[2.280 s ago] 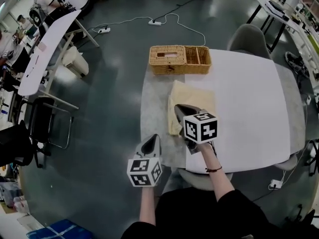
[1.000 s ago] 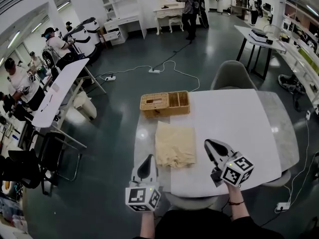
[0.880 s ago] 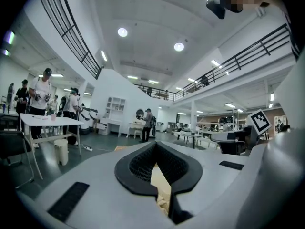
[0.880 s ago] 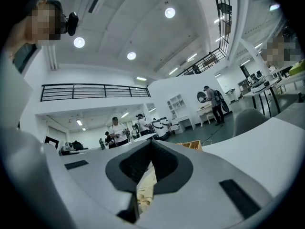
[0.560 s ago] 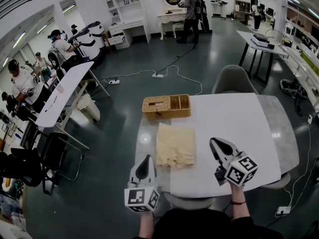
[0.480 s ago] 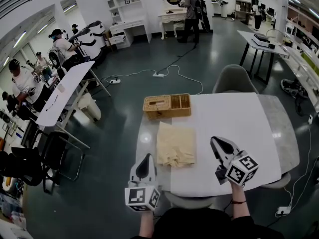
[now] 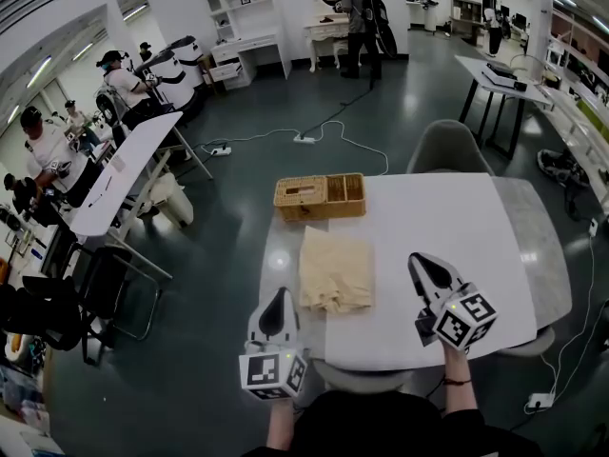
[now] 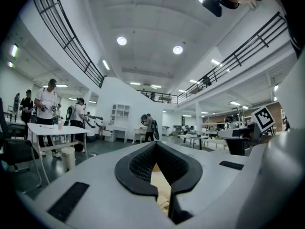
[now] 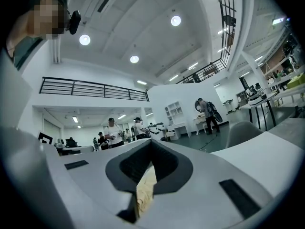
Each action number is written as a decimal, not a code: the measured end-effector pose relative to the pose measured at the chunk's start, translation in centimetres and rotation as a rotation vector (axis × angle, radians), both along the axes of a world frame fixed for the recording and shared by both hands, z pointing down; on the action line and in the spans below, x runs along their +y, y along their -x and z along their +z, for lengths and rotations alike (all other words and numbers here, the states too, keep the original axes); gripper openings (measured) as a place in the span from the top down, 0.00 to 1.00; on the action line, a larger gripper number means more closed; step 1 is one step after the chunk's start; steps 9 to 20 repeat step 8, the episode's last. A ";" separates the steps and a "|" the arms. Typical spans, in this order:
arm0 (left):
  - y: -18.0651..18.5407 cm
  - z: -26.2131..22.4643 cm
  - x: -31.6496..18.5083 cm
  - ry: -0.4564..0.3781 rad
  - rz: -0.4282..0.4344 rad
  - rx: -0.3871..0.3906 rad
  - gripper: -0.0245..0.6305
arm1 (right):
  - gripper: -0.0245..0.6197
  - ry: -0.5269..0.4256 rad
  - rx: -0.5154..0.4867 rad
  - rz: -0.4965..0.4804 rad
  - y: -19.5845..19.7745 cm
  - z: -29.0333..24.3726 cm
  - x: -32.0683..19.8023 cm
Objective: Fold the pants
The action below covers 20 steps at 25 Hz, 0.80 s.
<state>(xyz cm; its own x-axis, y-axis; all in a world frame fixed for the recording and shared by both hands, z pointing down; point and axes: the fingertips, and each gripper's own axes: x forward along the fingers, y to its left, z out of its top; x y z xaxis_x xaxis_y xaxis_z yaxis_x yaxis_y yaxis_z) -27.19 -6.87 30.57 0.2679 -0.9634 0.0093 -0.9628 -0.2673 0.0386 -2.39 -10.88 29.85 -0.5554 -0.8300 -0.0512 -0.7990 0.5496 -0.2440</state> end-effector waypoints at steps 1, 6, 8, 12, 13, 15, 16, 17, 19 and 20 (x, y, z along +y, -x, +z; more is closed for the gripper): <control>0.1 0.0 0.1 -0.001 -0.004 -0.003 0.95 | 0.94 -0.001 0.002 0.005 -0.1 0.0 0.0; 0.3 0.1 0.3 0.003 -0.014 -0.024 0.95 | 0.94 -0.002 0.007 0.022 -0.7 0.2 0.2; 0.3 0.3 0.5 0.008 -0.019 -0.029 0.95 | 0.94 -0.003 0.018 0.027 -0.9 0.3 0.3; 0.3 0.3 0.5 0.008 -0.019 -0.029 0.95 | 0.94 -0.003 0.018 0.027 -0.9 0.3 0.3; 0.3 0.3 0.5 0.008 -0.019 -0.029 0.95 | 0.94 -0.003 0.018 0.027 -0.9 0.3 0.3; 0.3 0.3 0.5 0.008 -0.019 -0.029 0.95 | 0.94 -0.003 0.018 0.027 -0.9 0.3 0.3; 0.3 0.3 0.5 0.008 -0.019 -0.029 0.95 | 0.94 -0.003 0.018 0.027 -0.9 0.3 0.3; 0.3 0.3 0.5 0.008 -0.019 -0.029 0.95 | 0.94 -0.003 0.018 0.027 -0.9 0.3 0.3; 0.3 0.3 0.5 0.008 -0.019 -0.029 0.95 | 0.94 -0.003 0.018 0.027 -0.9 0.3 0.3; 0.3 0.3 0.5 0.008 -0.019 -0.029 0.95 | 0.94 -0.003 0.018 0.027 -0.9 0.3 0.3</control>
